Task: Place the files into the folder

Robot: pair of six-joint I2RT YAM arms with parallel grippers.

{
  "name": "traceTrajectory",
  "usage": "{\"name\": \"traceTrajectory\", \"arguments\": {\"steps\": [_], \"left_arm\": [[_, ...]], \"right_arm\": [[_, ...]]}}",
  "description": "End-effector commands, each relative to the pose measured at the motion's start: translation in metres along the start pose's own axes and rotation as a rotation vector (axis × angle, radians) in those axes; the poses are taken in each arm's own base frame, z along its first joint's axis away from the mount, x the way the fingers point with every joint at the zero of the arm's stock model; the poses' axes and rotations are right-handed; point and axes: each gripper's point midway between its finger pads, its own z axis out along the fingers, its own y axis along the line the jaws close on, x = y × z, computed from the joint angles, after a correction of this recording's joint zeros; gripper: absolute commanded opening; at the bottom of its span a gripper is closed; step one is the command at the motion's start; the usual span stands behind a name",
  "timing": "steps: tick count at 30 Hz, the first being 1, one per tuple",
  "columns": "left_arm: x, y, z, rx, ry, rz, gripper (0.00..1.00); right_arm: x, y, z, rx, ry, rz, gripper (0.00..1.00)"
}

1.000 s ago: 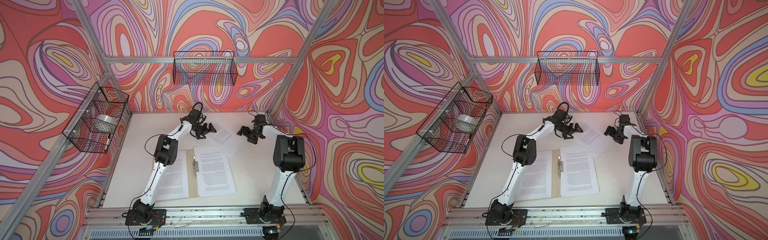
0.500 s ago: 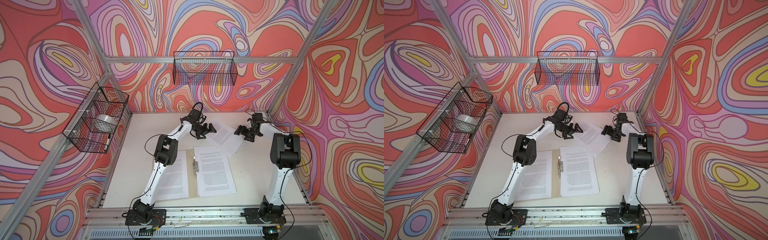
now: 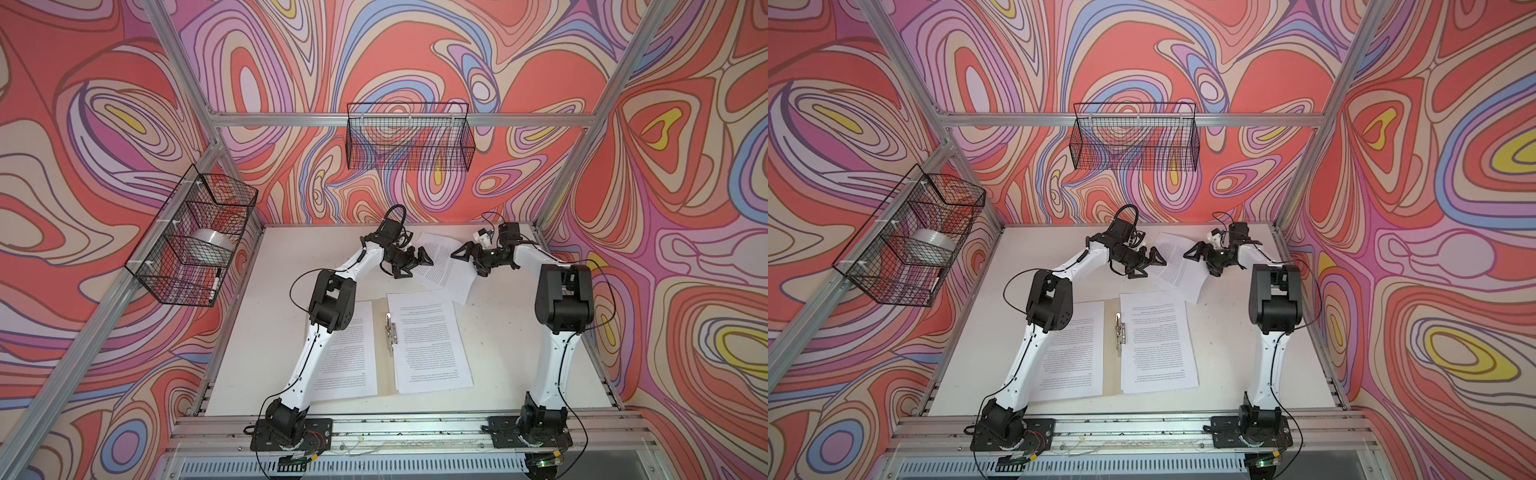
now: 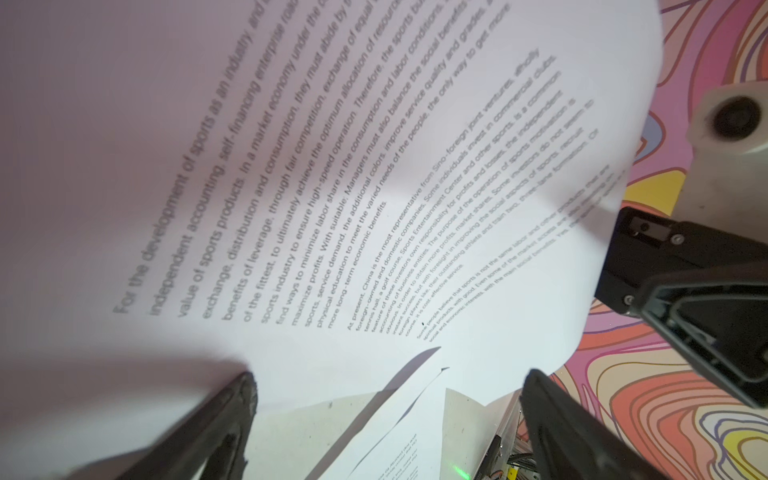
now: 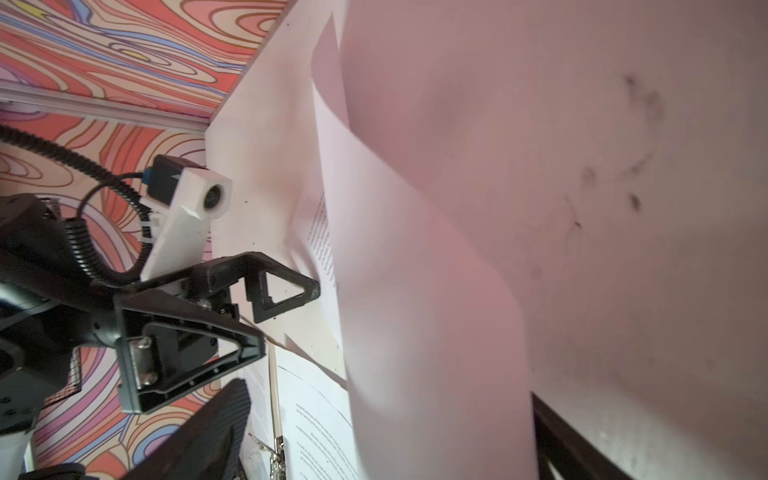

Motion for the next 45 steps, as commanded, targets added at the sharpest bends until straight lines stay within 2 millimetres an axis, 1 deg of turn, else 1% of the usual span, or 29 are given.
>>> {"name": "traceTrajectory", "arguments": {"steps": [1,5,7,10,13,16,17,21,24,26,29,30,32,35,38,40,42,43,44,45], "left_arm": [[0.023,0.054,0.026,-0.111,0.083,-0.090,1.00],[0.025,0.057,0.027,-0.117,0.090,-0.091,1.00],[0.025,0.058,0.027,-0.120,0.089,-0.091,1.00],[0.026,0.060,0.029,-0.121,0.091,-0.097,1.00],[0.027,0.062,0.031,-0.119,0.093,-0.102,1.00],[0.027,0.064,0.032,-0.117,0.097,-0.106,1.00],[0.027,0.065,0.033,-0.119,0.098,-0.109,1.00],[0.026,0.065,0.032,-0.117,0.093,-0.109,1.00],[0.026,0.065,0.034,-0.111,0.095,-0.114,1.00],[0.026,0.066,0.034,-0.110,0.095,-0.115,1.00],[0.027,0.067,0.034,-0.109,0.096,-0.116,1.00],[0.028,0.068,0.033,-0.107,0.099,-0.119,1.00],[0.028,0.068,0.032,-0.104,0.093,-0.121,1.00],[0.028,0.066,0.030,-0.099,0.090,-0.124,1.00],[0.026,0.061,0.027,-0.083,0.086,-0.115,1.00],[0.021,0.051,0.020,-0.059,0.075,-0.101,1.00],[0.014,0.036,0.011,-0.026,0.062,-0.075,1.00],[0.009,0.025,0.003,-0.006,0.049,-0.052,1.00],[0.003,0.014,-0.005,0.011,0.033,-0.031,1.00],[-0.003,0.000,-0.015,0.038,0.014,-0.005,1.00]], "right_arm": [[-0.008,0.014,0.007,-0.088,0.010,-0.051,0.98],[-0.017,0.021,0.008,-0.130,-0.004,-0.050,0.98],[-0.018,0.023,0.007,-0.113,-0.004,-0.049,0.98],[-0.015,0.026,0.000,-0.063,-0.037,-0.060,0.97],[-0.010,0.026,-0.010,-0.024,-0.073,-0.043,0.93],[-0.007,0.039,-0.018,-0.063,-0.106,-0.033,0.91],[-0.003,0.041,-0.018,-0.070,-0.101,-0.018,0.89],[0.005,0.037,-0.024,-0.009,-0.125,0.010,0.85],[0.011,0.032,-0.026,0.017,-0.137,0.056,0.80],[0.011,0.025,-0.026,0.048,-0.168,0.064,0.78],[0.008,0.016,-0.022,0.072,-0.168,0.082,0.69],[0.007,0.015,-0.020,0.074,-0.167,0.081,0.68],[0.005,0.006,-0.017,0.105,-0.174,0.084,0.63],[0.005,-0.008,-0.014,0.166,-0.179,0.091,0.51],[0.003,-0.011,-0.017,0.187,-0.209,0.085,0.39],[0.001,-0.013,-0.018,0.201,-0.225,0.090,0.23],[-0.003,-0.007,-0.023,0.203,-0.250,0.080,0.07],[-0.007,-0.002,-0.029,0.206,-0.277,0.068,0.00],[-0.011,0.004,-0.036,0.216,-0.304,0.059,0.00],[-0.015,0.010,-0.044,0.225,-0.337,0.047,0.00]]}}
